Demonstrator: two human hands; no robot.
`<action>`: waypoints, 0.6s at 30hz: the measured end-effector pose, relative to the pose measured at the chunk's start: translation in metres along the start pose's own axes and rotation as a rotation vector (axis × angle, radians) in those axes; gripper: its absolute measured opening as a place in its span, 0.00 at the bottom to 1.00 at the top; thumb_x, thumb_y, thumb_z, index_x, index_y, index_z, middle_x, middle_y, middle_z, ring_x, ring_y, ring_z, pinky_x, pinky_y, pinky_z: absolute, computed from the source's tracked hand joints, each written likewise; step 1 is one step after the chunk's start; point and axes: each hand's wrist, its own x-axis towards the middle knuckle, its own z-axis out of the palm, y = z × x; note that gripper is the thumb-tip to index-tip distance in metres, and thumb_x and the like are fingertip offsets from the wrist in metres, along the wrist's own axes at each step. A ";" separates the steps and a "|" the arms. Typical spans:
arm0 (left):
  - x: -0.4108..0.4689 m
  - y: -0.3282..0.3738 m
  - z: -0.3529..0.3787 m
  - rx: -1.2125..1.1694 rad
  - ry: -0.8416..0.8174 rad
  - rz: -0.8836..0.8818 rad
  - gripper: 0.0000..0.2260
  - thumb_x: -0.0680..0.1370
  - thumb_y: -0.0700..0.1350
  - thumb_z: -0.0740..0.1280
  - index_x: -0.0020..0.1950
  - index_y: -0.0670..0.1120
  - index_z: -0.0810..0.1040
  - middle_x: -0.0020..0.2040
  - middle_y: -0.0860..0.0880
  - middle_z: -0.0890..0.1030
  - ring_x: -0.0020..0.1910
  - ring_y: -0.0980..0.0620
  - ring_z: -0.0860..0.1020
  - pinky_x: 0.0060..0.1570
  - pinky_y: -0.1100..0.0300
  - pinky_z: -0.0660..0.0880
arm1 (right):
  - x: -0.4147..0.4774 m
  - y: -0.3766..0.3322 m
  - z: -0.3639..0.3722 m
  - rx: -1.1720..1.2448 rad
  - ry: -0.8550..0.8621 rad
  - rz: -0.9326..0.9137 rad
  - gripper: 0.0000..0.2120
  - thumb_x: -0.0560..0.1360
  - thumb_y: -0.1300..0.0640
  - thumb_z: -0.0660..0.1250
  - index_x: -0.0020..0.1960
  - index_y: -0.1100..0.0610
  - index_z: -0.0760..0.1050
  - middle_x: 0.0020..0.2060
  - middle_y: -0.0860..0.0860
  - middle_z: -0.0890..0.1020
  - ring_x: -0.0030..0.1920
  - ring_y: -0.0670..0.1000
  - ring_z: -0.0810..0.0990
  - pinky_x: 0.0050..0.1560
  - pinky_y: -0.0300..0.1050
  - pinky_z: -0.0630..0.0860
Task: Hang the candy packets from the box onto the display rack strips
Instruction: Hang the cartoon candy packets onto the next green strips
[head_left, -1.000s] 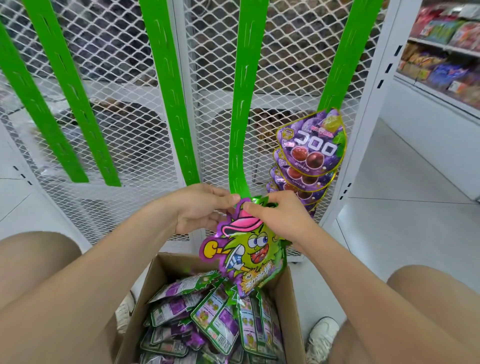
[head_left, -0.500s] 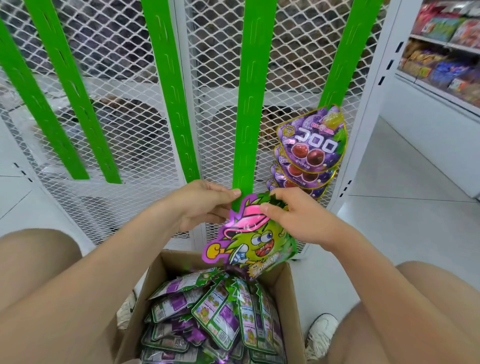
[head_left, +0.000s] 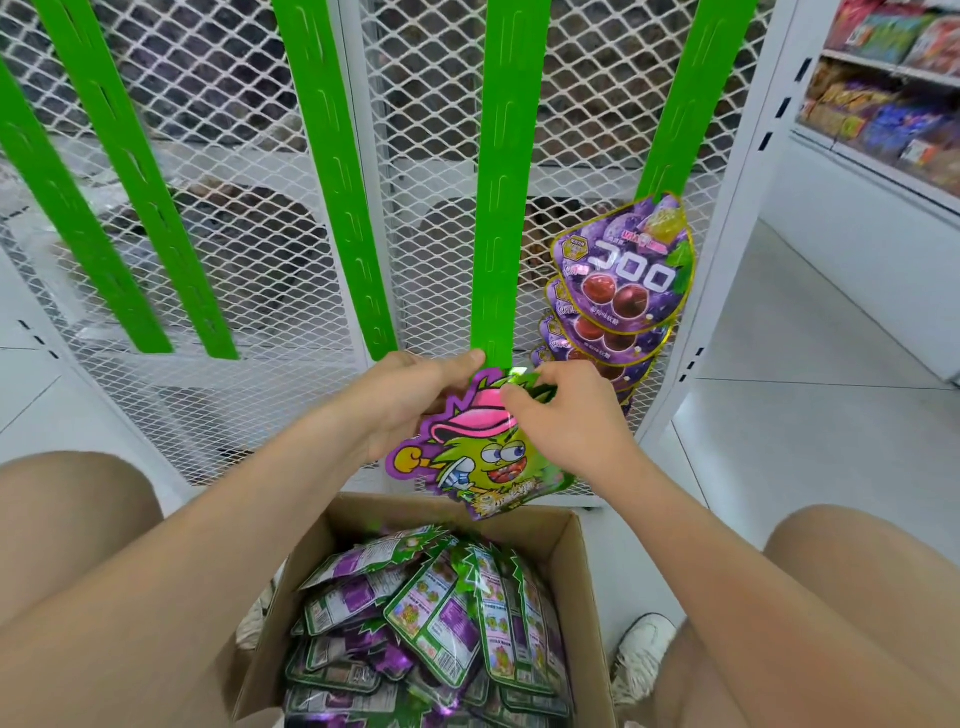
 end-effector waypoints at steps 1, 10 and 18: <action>0.000 0.000 0.001 0.008 0.010 0.009 0.23 0.77 0.57 0.76 0.58 0.38 0.82 0.51 0.42 0.89 0.55 0.44 0.87 0.63 0.46 0.82 | 0.000 0.001 0.001 0.006 0.001 0.015 0.19 0.77 0.50 0.71 0.35 0.63 0.76 0.26 0.57 0.75 0.29 0.52 0.71 0.31 0.43 0.66; 0.000 0.001 -0.002 0.071 0.037 0.083 0.19 0.78 0.57 0.75 0.53 0.41 0.81 0.54 0.44 0.86 0.54 0.48 0.87 0.62 0.50 0.82 | -0.008 0.012 0.015 -0.088 0.015 -0.106 0.21 0.77 0.44 0.71 0.32 0.56 0.78 0.25 0.53 0.77 0.30 0.56 0.75 0.36 0.48 0.68; 0.001 -0.006 -0.008 0.294 0.021 0.123 0.34 0.69 0.76 0.71 0.57 0.49 0.87 0.52 0.49 0.88 0.54 0.49 0.86 0.64 0.44 0.81 | -0.008 0.013 0.011 -0.115 0.124 -0.157 0.14 0.79 0.46 0.71 0.38 0.51 0.78 0.28 0.49 0.77 0.33 0.54 0.76 0.37 0.52 0.76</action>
